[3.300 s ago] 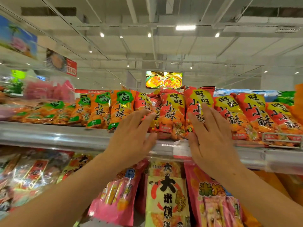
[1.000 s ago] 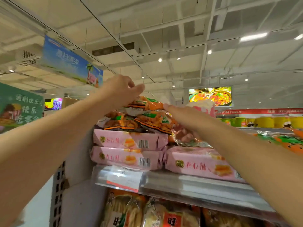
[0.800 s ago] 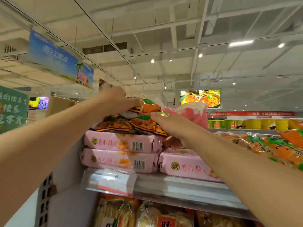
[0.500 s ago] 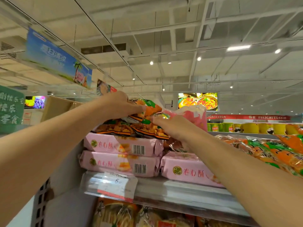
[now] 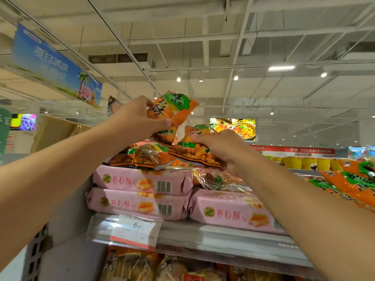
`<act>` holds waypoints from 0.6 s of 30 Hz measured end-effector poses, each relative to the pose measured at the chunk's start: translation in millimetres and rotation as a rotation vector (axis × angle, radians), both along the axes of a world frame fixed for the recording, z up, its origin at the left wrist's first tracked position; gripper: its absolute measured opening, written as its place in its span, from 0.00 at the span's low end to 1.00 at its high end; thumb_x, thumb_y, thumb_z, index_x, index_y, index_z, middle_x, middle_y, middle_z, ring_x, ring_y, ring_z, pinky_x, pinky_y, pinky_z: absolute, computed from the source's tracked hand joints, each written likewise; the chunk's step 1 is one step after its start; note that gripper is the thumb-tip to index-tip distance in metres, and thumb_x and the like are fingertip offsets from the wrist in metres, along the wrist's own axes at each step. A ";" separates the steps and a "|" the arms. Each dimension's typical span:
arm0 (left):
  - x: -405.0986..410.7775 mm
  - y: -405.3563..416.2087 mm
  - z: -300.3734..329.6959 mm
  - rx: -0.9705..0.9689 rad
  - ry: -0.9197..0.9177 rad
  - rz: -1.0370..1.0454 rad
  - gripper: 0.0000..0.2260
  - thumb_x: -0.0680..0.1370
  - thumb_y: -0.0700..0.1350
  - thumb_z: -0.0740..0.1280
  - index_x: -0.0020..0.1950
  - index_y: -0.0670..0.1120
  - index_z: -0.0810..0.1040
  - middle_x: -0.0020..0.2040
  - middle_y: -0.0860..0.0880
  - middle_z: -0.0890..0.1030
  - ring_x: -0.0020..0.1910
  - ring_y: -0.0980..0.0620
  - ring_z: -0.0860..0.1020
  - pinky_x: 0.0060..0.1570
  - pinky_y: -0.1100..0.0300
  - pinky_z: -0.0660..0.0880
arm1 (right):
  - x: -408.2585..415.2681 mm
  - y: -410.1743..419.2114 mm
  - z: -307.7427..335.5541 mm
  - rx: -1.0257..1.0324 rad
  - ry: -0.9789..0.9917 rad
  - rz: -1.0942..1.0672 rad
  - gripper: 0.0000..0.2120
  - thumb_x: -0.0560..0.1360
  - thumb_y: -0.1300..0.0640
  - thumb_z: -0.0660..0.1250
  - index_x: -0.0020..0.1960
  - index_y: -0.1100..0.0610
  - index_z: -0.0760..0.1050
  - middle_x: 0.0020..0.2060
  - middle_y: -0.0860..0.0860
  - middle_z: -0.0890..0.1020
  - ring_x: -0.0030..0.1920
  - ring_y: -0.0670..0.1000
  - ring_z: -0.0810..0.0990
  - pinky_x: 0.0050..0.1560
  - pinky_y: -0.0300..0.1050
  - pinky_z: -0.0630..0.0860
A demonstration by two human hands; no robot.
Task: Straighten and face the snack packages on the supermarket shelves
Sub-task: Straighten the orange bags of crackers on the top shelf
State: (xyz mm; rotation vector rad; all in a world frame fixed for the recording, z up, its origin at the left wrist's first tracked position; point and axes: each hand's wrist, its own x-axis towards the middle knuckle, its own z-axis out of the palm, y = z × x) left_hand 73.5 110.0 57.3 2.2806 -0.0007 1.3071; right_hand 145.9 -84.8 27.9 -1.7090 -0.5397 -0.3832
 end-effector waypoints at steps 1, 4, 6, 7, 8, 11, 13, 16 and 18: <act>-2.0 -5.0 -0.6 -0.021 -0.027 -0.042 0.38 0.67 0.64 0.74 0.71 0.52 0.66 0.48 0.56 0.76 0.45 0.55 0.75 0.37 0.59 0.70 | -5.3 -12.0 1.9 0.025 -0.015 0.009 0.18 0.64 0.49 0.79 0.48 0.56 0.78 0.37 0.53 0.86 0.35 0.53 0.85 0.33 0.49 0.82; -5.0 -26.9 -8.6 -0.081 -0.033 -0.231 0.43 0.63 0.63 0.77 0.73 0.53 0.63 0.47 0.57 0.78 0.43 0.58 0.78 0.34 0.62 0.72 | -22.7 -53.3 -5.1 0.033 -0.104 -0.034 0.18 0.66 0.51 0.79 0.51 0.53 0.76 0.40 0.50 0.86 0.37 0.49 0.86 0.32 0.43 0.80; -5.3 -46.2 -20.2 -0.092 -0.027 -0.333 0.43 0.62 0.61 0.78 0.72 0.54 0.63 0.43 0.59 0.78 0.40 0.60 0.79 0.32 0.64 0.71 | -34.2 -79.1 -19.0 0.025 -0.128 -0.096 0.25 0.65 0.51 0.79 0.58 0.52 0.73 0.46 0.50 0.85 0.42 0.49 0.86 0.43 0.48 0.82; -3.9 -56.3 -27.3 -0.089 -0.026 -0.370 0.41 0.63 0.61 0.78 0.71 0.55 0.63 0.42 0.59 0.79 0.39 0.60 0.78 0.32 0.63 0.71 | -39.3 -90.6 -27.1 0.040 -0.130 -0.096 0.27 0.65 0.53 0.79 0.60 0.52 0.72 0.48 0.50 0.85 0.43 0.50 0.86 0.46 0.50 0.82; -1.3 -66.7 -34.7 -0.084 -0.028 -0.402 0.38 0.64 0.60 0.77 0.69 0.55 0.64 0.41 0.58 0.79 0.39 0.60 0.78 0.32 0.62 0.70 | -44.3 -100.9 -35.5 0.059 -0.128 -0.090 0.27 0.66 0.55 0.79 0.60 0.52 0.71 0.49 0.51 0.84 0.45 0.51 0.85 0.49 0.52 0.81; 6.2 -97.0 -53.7 -0.042 -0.036 -0.496 0.28 0.66 0.59 0.77 0.57 0.60 0.63 0.43 0.58 0.79 0.41 0.58 0.79 0.36 0.60 0.72 | -57.9 -124.4 -57.1 0.068 -0.132 -0.130 0.23 0.68 0.59 0.77 0.57 0.49 0.68 0.50 0.50 0.84 0.48 0.50 0.85 0.54 0.53 0.80; 11.2 -118.0 -63.1 -0.005 -0.027 -0.569 0.25 0.66 0.57 0.76 0.54 0.60 0.64 0.46 0.58 0.80 0.41 0.60 0.79 0.40 0.59 0.75 | -66.1 -139.4 -68.6 0.061 -0.144 -0.166 0.21 0.70 0.60 0.75 0.55 0.46 0.69 0.50 0.49 0.84 0.49 0.48 0.84 0.54 0.51 0.80; 16.2 -149.5 -75.7 0.017 -0.017 -0.649 0.21 0.66 0.57 0.75 0.50 0.62 0.66 0.44 0.58 0.79 0.38 0.64 0.79 0.35 0.63 0.72 | -77.2 -166.3 -81.9 0.071 -0.134 -0.216 0.17 0.72 0.61 0.73 0.53 0.46 0.70 0.49 0.48 0.85 0.49 0.48 0.84 0.53 0.51 0.80; 19.2 -171.0 -83.9 0.016 -0.005 -0.680 0.23 0.66 0.58 0.75 0.53 0.58 0.66 0.44 0.57 0.79 0.38 0.60 0.79 0.36 0.61 0.75 | -86.4 -185.0 -86.6 0.078 -0.122 -0.254 0.17 0.71 0.60 0.74 0.53 0.46 0.71 0.46 0.46 0.85 0.47 0.47 0.85 0.51 0.49 0.81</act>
